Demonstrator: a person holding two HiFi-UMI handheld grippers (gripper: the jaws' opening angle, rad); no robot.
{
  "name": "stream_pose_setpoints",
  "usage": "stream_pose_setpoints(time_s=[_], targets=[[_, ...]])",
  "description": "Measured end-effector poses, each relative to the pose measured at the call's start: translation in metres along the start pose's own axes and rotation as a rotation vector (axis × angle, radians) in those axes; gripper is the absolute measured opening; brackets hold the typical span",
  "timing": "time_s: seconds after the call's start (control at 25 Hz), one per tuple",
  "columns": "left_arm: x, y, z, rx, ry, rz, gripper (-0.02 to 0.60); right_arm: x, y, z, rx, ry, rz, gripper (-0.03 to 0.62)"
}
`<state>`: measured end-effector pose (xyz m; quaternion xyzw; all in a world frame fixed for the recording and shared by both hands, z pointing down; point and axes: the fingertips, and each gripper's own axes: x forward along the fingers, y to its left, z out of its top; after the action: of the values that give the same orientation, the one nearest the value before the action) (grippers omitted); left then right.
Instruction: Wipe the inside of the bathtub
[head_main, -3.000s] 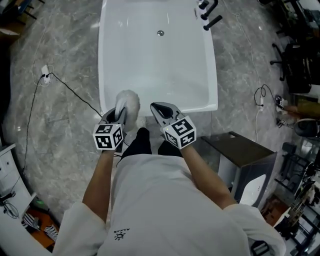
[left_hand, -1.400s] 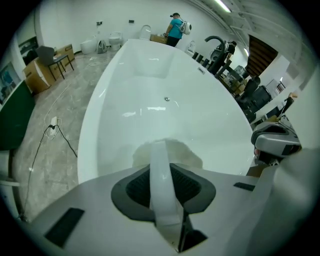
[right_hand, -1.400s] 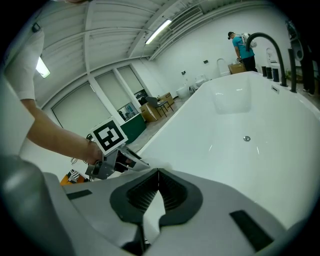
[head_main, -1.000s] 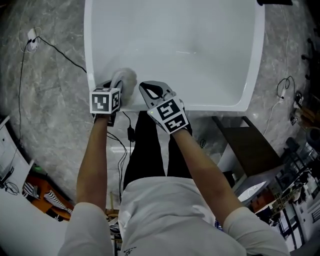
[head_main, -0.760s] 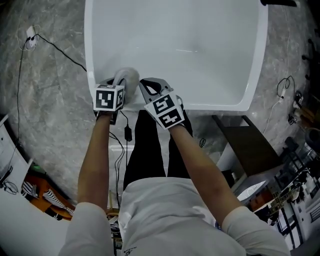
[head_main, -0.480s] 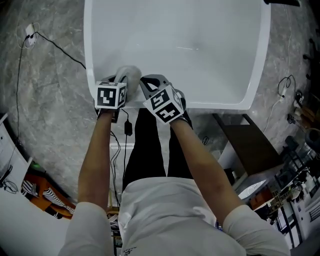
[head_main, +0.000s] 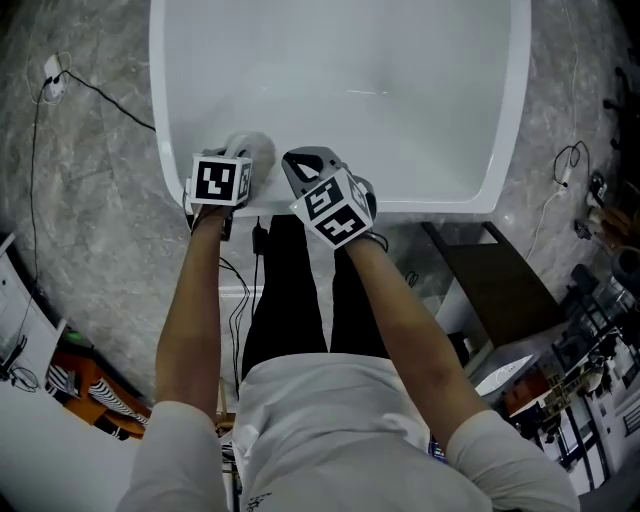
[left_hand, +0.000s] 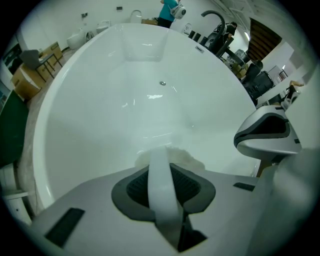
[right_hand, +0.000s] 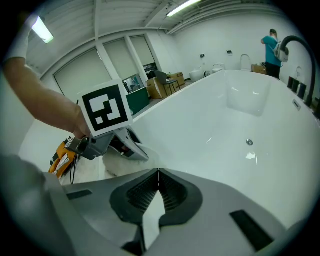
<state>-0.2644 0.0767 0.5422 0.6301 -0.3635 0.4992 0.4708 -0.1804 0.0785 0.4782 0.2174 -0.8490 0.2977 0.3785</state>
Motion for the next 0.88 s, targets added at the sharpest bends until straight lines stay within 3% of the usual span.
stream_pose_setpoints(time_s=[0.16, 0.32, 0.6, 0.88], targets=[[0.005, 0.002, -0.003, -0.041, 0.060, -0.064, 0.092, -0.005, -0.006, -0.003, -0.003, -0.006, 0.008, 0.018], [0.004, 0.002, -0.004, -0.069, 0.057, -0.082, 0.092, -0.003, -0.004, -0.004, -0.004, 0.000, 0.026, 0.018], [0.010, -0.037, 0.004, -0.036, 0.052, -0.107, 0.092, -0.009, 0.000, -0.011, -0.016, 0.012, 0.051, 0.018], [0.017, -0.067, 0.013, -0.029, 0.042, -0.096, 0.092, -0.029, -0.024, -0.032, -0.021, 0.031, 0.029, 0.018]])
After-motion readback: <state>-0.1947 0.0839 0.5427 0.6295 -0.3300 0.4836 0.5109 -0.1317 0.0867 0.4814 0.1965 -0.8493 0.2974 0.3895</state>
